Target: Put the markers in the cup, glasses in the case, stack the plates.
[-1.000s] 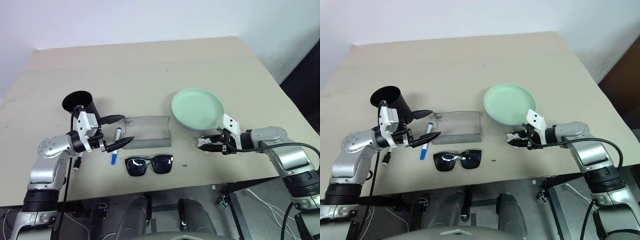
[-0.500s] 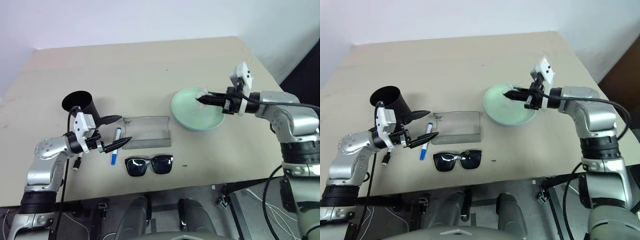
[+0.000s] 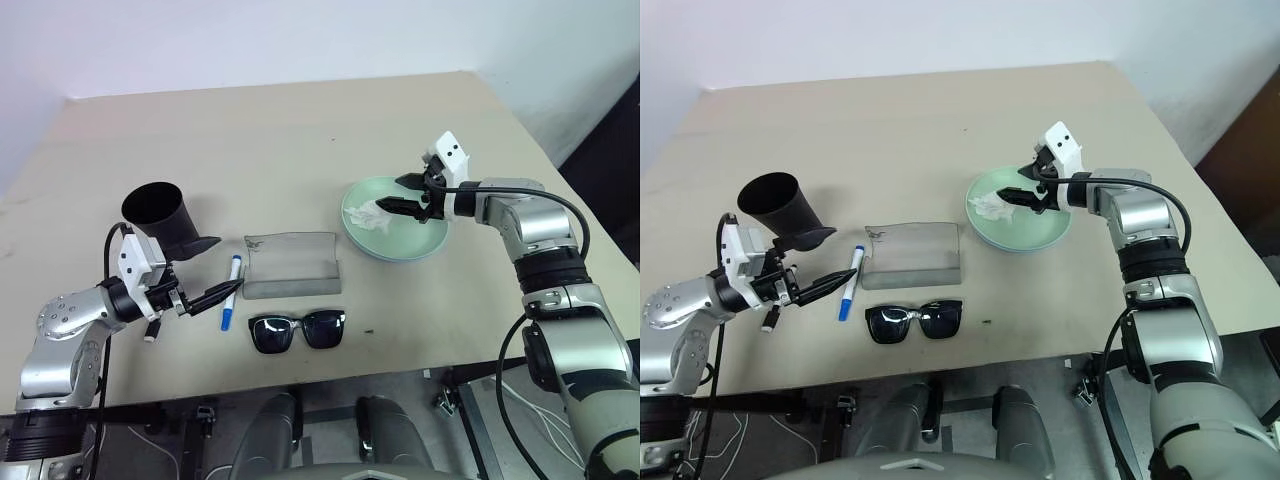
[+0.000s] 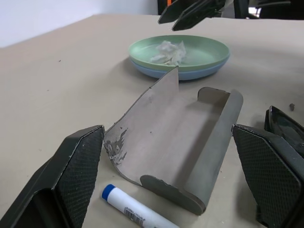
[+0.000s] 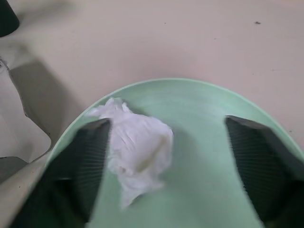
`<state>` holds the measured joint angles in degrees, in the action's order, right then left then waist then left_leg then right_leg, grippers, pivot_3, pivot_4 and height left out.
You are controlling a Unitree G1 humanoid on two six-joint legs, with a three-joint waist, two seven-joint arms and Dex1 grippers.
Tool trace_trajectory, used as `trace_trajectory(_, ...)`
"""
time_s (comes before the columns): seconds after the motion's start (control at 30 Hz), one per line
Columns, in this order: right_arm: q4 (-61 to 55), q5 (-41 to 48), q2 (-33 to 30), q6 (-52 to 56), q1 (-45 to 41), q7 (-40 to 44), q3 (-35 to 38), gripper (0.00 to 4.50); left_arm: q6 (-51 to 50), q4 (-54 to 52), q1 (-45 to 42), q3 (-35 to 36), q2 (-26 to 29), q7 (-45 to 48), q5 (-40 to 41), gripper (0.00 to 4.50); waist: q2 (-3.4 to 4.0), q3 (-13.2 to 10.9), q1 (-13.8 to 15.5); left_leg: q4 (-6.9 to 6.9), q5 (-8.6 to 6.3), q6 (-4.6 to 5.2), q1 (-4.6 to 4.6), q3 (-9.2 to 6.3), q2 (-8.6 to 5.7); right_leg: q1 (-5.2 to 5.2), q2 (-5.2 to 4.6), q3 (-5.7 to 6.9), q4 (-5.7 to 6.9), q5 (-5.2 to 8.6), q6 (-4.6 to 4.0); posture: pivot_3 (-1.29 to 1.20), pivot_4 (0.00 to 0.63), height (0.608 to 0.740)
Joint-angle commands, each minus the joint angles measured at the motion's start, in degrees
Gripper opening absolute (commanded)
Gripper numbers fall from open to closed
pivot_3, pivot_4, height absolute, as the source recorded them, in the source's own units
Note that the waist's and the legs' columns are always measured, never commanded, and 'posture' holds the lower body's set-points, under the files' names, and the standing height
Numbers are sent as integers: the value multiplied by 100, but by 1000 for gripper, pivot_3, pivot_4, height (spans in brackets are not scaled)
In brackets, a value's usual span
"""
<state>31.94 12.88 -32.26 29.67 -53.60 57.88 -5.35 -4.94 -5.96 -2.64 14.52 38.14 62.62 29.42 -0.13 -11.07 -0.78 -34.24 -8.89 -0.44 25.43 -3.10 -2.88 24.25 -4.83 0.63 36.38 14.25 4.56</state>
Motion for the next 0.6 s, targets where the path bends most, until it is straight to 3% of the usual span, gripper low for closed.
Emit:
trace_trajectory(0.03,-651,481,-120,710,-188,732,22,4466,-18,-256,80,221,83,-80,129,4500,0,0,4,0,0,0,0,0,2,0,2,0,0,0,0,0,150,735)
trace_trajectory(0.17,-1695,1203,-148,1975,-89,1543,-221,4466,-36,-277,154,309,129,-116,132,4500,2,-1,-9,0,0,0,1,0,13,4,7,-2,2,-1,-2,0,150,735)
trace_trajectory(0.3,-2149,1554,51,2744,-148,1830,-618,4466,19,-283,241,314,217,-149,15,4500,2,0,-24,0,-2,-3,-1,1,27,8,16,-2,2,-5,-13,0,150,735)
trace_trajectory(0.47,-2493,1751,354,3186,-348,2102,-1254,4466,-23,-269,260,347,232,-182,78,4500,2,0,-25,0,-10,-17,1,2,31,13,15,-3,1,-12,-24,0,150,735)
trace_trajectory(0.6,-2490,1412,523,3128,-511,2199,-2192,4466,-16,-217,242,357,237,-169,48,4500,1,1,-27,1,-11,-18,3,3,31,24,15,-3,-6,-12,-25,0,150,735)
